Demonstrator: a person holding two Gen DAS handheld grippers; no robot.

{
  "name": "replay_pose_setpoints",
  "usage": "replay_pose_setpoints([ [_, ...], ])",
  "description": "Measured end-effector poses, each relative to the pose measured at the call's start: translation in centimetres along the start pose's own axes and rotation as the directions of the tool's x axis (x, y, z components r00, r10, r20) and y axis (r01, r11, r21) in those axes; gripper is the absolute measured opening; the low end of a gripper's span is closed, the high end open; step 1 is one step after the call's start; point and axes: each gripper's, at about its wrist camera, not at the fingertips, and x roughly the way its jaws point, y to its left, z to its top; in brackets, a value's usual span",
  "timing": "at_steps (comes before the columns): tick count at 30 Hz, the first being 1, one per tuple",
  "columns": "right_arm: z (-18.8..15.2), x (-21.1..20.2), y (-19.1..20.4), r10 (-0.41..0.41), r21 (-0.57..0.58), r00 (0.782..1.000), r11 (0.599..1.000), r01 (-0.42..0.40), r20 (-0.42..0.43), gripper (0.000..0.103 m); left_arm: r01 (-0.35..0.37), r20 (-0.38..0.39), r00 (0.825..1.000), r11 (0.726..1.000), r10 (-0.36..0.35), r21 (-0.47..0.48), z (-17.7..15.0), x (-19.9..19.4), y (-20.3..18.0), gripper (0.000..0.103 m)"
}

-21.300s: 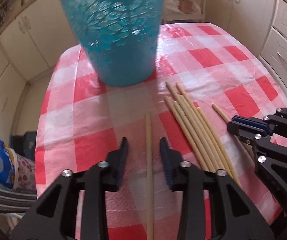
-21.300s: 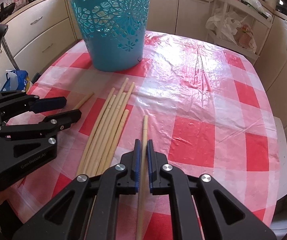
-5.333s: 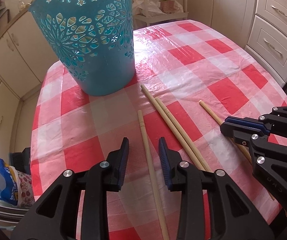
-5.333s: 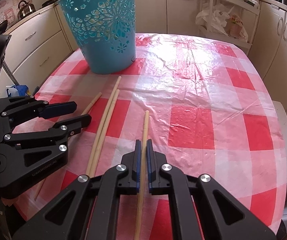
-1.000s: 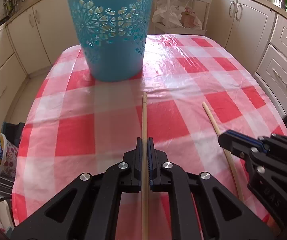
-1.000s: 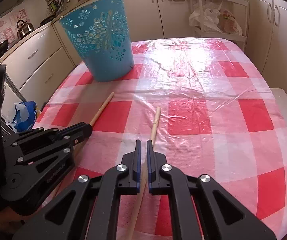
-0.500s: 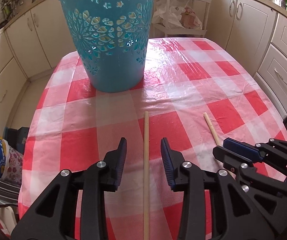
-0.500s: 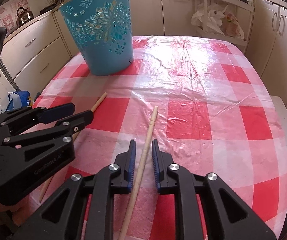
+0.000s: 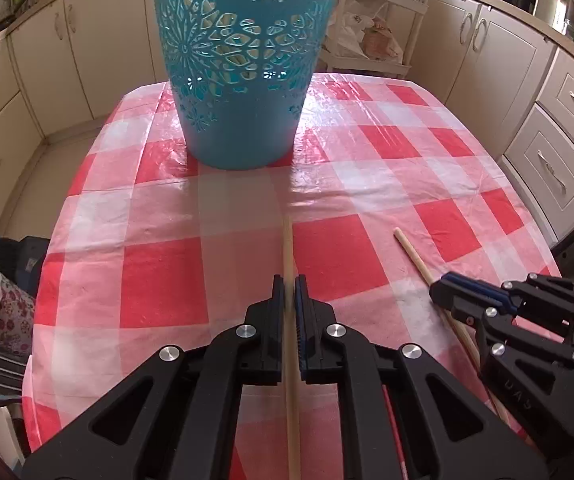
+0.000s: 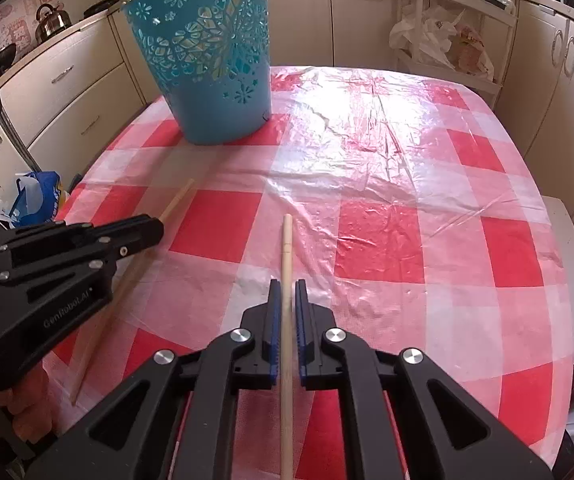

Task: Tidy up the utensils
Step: 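Close the right tool on the last chopstick while the left tool holds its own, then lift both held chopsticks with both tools up over the teal cup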

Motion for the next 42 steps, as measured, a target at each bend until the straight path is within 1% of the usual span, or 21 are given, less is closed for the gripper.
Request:
replay_pose_setpoints([
  [2,0.0,0.0,0.3,-0.017,-0.026,1.0,1.0,0.017,0.0,0.008,-0.013,-0.002,1.0,1.0,0.013,-0.001,0.3,0.2,0.1,0.012],
  [3,0.0,0.1,0.5,-0.025,-0.038,1.0,0.999,0.025,0.002,0.008,-0.019,-0.002,1.0,1.0,0.019,-0.003,0.5,0.3,0.2,0.018],
  [5,-0.1,0.1,0.6,-0.032,-0.047,0.999,0.998,0.032,0.009,0.008,-0.021,-0.004,1.0,1.0,0.021,-0.004,0.7,0.7,0.3,0.02],
  [6,-0.1,0.2,0.6,-0.029,-0.046,0.999,0.999,0.03,0.012,0.008,-0.013,-0.009,1.0,1.0,0.013,0.002,0.7,0.9,0.2,0.019],
  [7,-0.1,0.2,0.5,-0.025,-0.037,1.0,0.999,0.025,0.012,0.006,-0.007,-0.009,1.0,1.0,0.007,0.006,0.7,1.2,0.2,0.008],
  [8,0.0,0.1,0.2,-0.012,-0.021,1.0,1.0,0.012,0.011,0.006,0.0,-0.004,1.0,1.0,0.0,0.01,0.7,1.3,0.2,0.005],
  [12,0.0,0.0,-0.6,0.03,0.041,0.999,0.999,-0.03,0.011,0.006,0.069,-0.001,0.998,0.998,-0.069,-0.005,0.6,1.1,0.9,0.005],
  [18,0.1,-0.4,-0.8,0.037,0.042,0.999,0.998,-0.037,0.014,0.006,0.088,-0.008,0.996,0.996,-0.088,0.01,0.6,0.5,1.4,0.005],
  [22,0.1,-0.1,-0.2,0.013,0.012,1.0,1.0,-0.013,-0.013,0.007,0.032,-0.017,0.999,0.998,-0.031,0.057,0.8,0.4,0.7,0.007],
  [23,0.1,0.0,0.0,0.003,-0.006,1.0,1.0,-0.003,-0.011,0.008,0.008,-0.022,1.0,0.997,-0.007,0.071,0.8,0.5,0.4,0.01],
  [24,0.0,0.0,0.3,-0.011,-0.026,1.0,1.0,0.011,-0.01,0.008,-0.011,-0.024,1.0,0.997,0.013,0.079,0.8,0.6,0.3,0.018],
  [25,0.0,0.0,0.6,-0.025,-0.046,1.0,0.999,0.025,-0.009,0.008,-0.026,-0.028,0.999,0.996,0.029,0.085,0.8,0.8,0.3,0.022],
  [26,-0.1,0.0,0.9,-0.041,-0.07,0.999,0.997,0.041,-0.003,0.008,-0.039,-0.037,0.998,0.995,0.043,0.095,0.6,1.2,0.1,0.022],
  [27,-0.2,0.1,1.1,-0.053,-0.085,0.999,0.995,0.053,0.005,0.008,-0.051,-0.02,0.998,0.993,0.053,0.107,0.5,1.2,0.0,0.022],
  [29,-0.3,0.1,1.1,-0.054,-0.085,0.998,0.995,0.055,0.017,0.008,-0.06,-0.008,0.998,0.991,0.062,0.123,0.2,1.1,-0.4,0.016],
  [30,-0.4,0.1,0.9,-0.046,-0.07,0.999,0.996,0.047,0.021,0.008,-0.051,-0.011,0.999,0.992,0.052,0.119,0.3,1.1,-0.4,0.008],
  [31,-0.4,0.0,0.7,-0.036,-0.053,0.999,0.998,0.037,0.023,0.008,-0.047,-0.012,0.999,0.992,0.049,0.119,0.2,1.0,-0.6,0.005],
  [34,-0.5,-0.1,0.0,-0.009,-0.003,1.0,1.0,0.009,0.029,0.006,-0.051,-0.002,0.999,0.991,0.052,0.123,0.0,0.8,-0.9,0.005],
  [36,-0.6,-0.3,-0.7,0.032,0.052,0.999,0.998,-0.034,0.031,0.006,-0.052,0.004,0.999,0.991,0.052,0.12,-0.3,0.6,-0.9,0.005],
  [38,-0.8,-0.5,-1.5,0.097,0.117,0.994,0.988,-0.101,0.041,0.006,-0.056,0.01,0.998,0.992,0.055,0.117,-0.6,0.3,-0.8,0.005],
  [42,-1.4,-1.1,-2.3,0.171,0.211,0.982,0.96,-0.186,0.086,0.006,-0.061,0.028,0.998,0.992,0.058,0.107,-1.0,-0.6,-0.7,0.005],
])
